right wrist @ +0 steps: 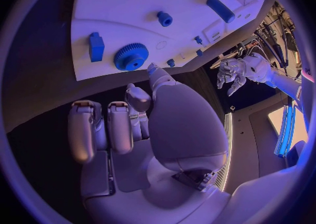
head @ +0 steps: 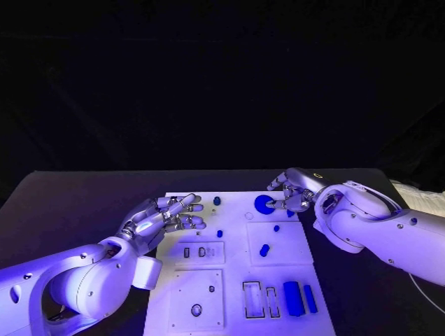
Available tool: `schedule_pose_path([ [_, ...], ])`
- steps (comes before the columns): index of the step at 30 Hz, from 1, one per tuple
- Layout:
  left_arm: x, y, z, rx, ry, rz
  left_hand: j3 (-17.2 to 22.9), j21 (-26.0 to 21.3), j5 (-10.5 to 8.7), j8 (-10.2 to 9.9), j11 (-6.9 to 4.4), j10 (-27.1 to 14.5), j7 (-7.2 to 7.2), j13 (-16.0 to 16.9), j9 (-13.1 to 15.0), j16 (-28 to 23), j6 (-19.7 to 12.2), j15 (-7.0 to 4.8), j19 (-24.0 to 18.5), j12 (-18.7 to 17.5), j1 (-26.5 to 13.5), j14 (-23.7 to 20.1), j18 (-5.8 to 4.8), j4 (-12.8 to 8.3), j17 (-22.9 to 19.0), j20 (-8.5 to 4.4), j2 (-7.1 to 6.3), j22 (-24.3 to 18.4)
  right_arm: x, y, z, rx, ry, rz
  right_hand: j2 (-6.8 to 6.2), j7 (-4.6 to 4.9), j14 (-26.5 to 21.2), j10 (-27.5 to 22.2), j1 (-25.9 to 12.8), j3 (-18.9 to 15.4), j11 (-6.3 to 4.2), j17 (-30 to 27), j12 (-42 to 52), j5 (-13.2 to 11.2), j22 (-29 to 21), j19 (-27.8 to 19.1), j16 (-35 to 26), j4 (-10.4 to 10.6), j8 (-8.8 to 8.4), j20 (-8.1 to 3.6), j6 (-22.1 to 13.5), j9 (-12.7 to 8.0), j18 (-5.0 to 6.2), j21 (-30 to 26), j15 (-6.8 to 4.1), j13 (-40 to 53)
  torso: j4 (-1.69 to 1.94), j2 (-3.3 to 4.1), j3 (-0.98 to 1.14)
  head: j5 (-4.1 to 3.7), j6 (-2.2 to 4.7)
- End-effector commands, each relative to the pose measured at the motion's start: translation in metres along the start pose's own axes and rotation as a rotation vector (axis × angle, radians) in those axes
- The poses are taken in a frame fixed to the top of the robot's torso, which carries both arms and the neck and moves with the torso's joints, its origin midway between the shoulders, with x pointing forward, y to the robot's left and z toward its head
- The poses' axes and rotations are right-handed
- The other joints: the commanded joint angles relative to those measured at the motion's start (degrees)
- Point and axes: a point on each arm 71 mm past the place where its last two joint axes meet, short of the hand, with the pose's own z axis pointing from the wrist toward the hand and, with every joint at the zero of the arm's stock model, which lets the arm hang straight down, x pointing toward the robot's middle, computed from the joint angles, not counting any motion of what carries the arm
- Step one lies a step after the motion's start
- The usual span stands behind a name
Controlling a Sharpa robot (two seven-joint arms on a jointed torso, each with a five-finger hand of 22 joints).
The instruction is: Assemble the parts on the task board
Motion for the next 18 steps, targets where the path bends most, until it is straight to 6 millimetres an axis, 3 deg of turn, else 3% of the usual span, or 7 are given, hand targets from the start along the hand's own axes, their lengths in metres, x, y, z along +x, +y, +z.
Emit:
schedule_pose_path([
  [1, 0.003, 0.000, 0.001, 0.005, 0.024, -0.013, 0.03, 0.19, -0.23, -0.34, 0.31, -0.14, 0.20, -0.06, -0.03, -0.30, -0.04, 0.28, 0.21, -0.35, 0.72, -0.03, 0.56, -0.25, 0.07, 0.01, 0.06, 0.07, 0.004, -0.004, 0.001, 0.050, 0.049, -0.016, 0.16, -0.05, 3.50, 0.50, 0.78, -0.68, 0.12, 0.74, 2.16, 0.25, 5.03, 0.67, 0.57, 0.60, 0.24, 0.05, -0.48, 0.08, -1.15, 0.43, 0.39, 2.41, 0.07, -0.08, -0.03, -0.24, -0.15],
  [18, 0.004, 0.000, 0.001, 0.003, 0.027, -0.014, 0.03, 0.19, -0.23, -0.34, 0.31, -0.14, 0.20, -0.06, -0.03, -0.30, -0.04, 0.28, 0.21, -0.35, 0.72, -0.03, 0.56, -0.25, 0.07, 0.01, 0.06, 0.07, 0.016, 0.000, 0.010, 0.052, 0.092, -0.040, 1.30, -0.21, 3.85, 3.32, 2.46, -1.53, 0.06, 3.21, 11.21, 0.30, 6.62, 1.66, 1.86, 1.36, 1.23, 0.12, 0.96, 0.34, -1.48, 1.16, 0.40, 11.66, 0.09, -0.10, -0.01, -0.19, -0.86],
])
